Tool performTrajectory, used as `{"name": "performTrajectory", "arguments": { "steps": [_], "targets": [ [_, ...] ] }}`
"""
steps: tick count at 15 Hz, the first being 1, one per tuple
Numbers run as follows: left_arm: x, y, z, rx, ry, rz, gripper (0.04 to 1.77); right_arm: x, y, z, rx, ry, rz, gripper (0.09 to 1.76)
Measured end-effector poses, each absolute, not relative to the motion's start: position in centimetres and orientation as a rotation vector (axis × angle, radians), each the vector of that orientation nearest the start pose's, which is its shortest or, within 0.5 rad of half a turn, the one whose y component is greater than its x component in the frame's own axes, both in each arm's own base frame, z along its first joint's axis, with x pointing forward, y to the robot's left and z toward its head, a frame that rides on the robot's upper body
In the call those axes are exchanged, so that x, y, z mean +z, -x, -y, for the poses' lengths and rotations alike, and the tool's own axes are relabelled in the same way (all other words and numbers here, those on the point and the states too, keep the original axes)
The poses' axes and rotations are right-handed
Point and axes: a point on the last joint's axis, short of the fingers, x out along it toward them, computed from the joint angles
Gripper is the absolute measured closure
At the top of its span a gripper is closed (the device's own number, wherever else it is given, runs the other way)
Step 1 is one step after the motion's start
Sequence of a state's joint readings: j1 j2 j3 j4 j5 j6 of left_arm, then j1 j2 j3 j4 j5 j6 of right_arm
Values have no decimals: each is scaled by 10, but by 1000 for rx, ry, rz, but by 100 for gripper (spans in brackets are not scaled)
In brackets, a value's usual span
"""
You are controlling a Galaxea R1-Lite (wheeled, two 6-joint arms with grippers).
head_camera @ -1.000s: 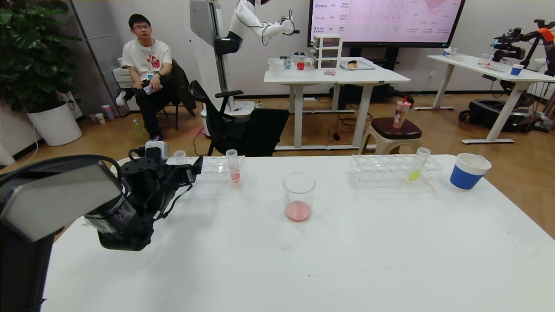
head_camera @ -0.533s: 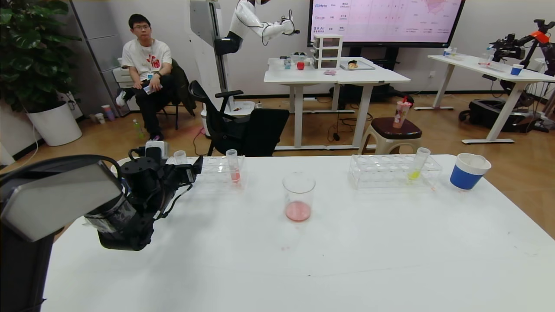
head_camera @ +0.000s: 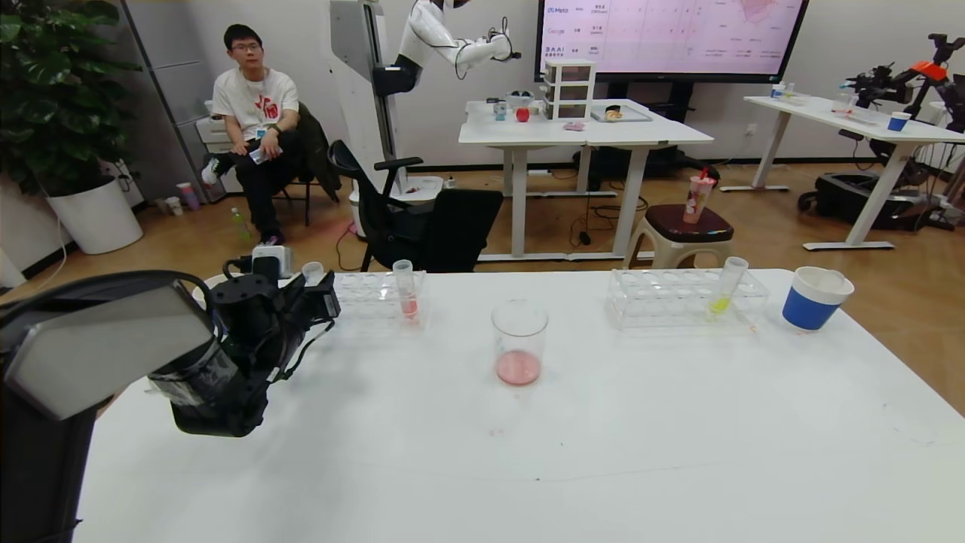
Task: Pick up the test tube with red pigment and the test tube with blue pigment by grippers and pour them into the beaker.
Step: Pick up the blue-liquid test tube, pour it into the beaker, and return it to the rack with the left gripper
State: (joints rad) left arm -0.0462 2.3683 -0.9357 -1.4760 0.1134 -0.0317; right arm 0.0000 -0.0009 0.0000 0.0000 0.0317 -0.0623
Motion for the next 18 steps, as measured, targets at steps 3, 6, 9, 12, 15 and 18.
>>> {"name": "performTrajectory", "arguments": {
  "steps": [3,6,9,12,15,18],
  "targets": [
    [53,-417,16,69,34,51,141,75,23,-1,31,63,2,11],
    [57,-419,15,72,33,63,131,75,23,-1,32,63,2,11],
    [68,-420,16,71,30,56,131,75,23,-1,32,63,2,11],
    [93,-420,17,68,28,40,131,75,23,-1,32,63,2,11],
    [123,-414,19,57,28,30,131,75,23,-1,32,63,2,11],
    [144,-407,23,46,31,66,131,75,23,-1,32,62,2,11]
  ]
}}
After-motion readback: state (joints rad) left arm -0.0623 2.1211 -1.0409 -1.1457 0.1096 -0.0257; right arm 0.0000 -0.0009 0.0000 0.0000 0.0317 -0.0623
